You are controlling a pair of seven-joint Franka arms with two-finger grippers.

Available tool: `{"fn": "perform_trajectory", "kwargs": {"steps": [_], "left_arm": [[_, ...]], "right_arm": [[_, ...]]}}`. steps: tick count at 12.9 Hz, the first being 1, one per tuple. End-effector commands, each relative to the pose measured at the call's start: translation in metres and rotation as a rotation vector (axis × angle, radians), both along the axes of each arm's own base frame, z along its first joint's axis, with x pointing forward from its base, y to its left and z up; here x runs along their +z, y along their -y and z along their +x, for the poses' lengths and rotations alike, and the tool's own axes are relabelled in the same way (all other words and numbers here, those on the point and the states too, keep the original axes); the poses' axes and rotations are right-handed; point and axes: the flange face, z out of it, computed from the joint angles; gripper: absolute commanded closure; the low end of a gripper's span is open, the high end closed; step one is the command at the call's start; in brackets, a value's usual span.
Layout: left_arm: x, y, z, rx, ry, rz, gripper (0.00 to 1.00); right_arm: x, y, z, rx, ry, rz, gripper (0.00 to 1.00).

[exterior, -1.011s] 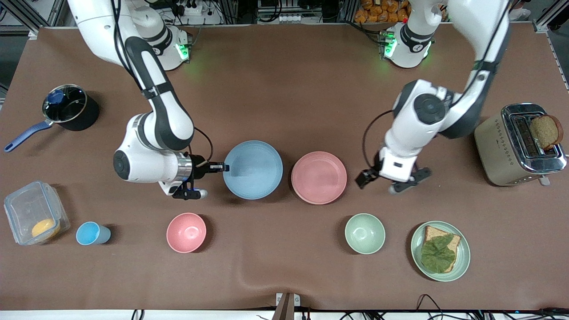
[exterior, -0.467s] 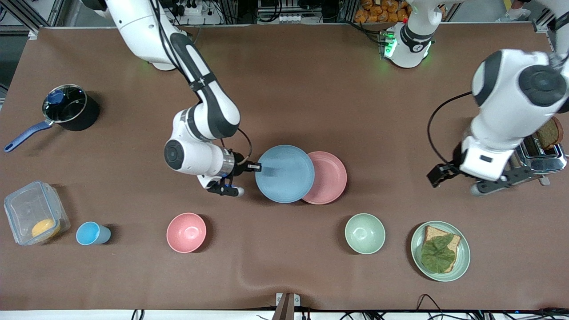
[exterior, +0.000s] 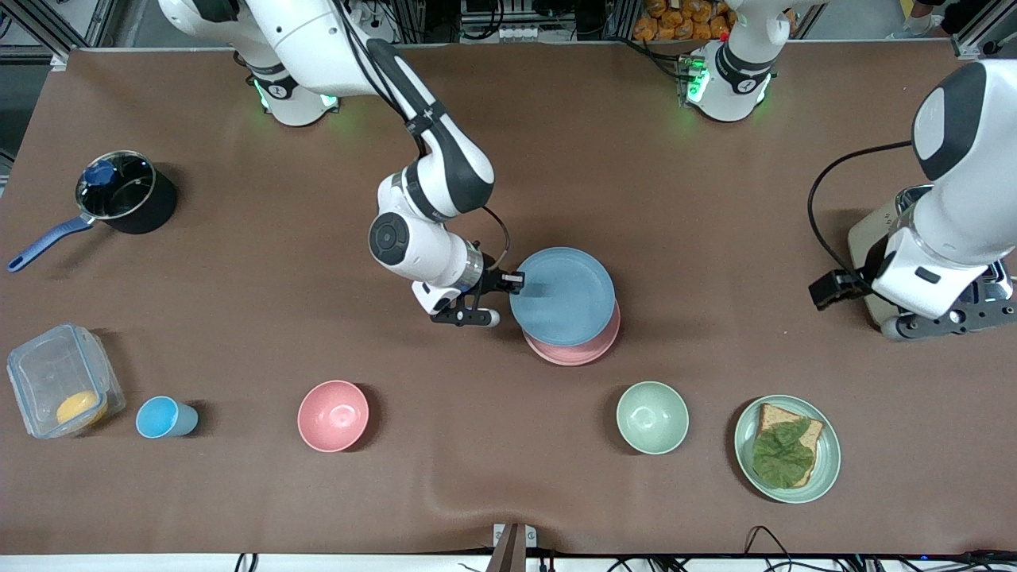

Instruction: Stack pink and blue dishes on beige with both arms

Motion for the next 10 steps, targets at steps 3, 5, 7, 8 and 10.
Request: {"fn": "perform_trajectory", "kwargs": {"steps": [3, 5, 7, 8, 10], "left_arm": [[0.022, -0.061, -0.004, -0.058, -0.024, 0.005, 0.0], [0.022, -0.062, -0.002, -0.027, -0.02, -0.001, 0.0], [0.021, -0.063, -0.002, 0.057, -0.012, -0.002, 0.0], [0.021, -0.064, -0.001, 0.064, -0.01, -0.001, 0.0], [0.03, -0.063, -0.001, 0.064, 0.007, 0.007, 0.0]], "right_arm": [[0.007, 0.005, 0.026, -0.041, 0.018, 0.029, 0.45], [0.013, -0.002, 0.02, -0.046, 0.015, 0.031, 0.0], [0.015, -0.004, 0.02, -0.075, 0.002, 0.031, 0.0], [0.016, -0.003, 0.021, -0.077, 0.002, 0.031, 0.0], [0.02, 0.0, 0.022, -0.078, 0.007, 0.034, 0.0]]}}
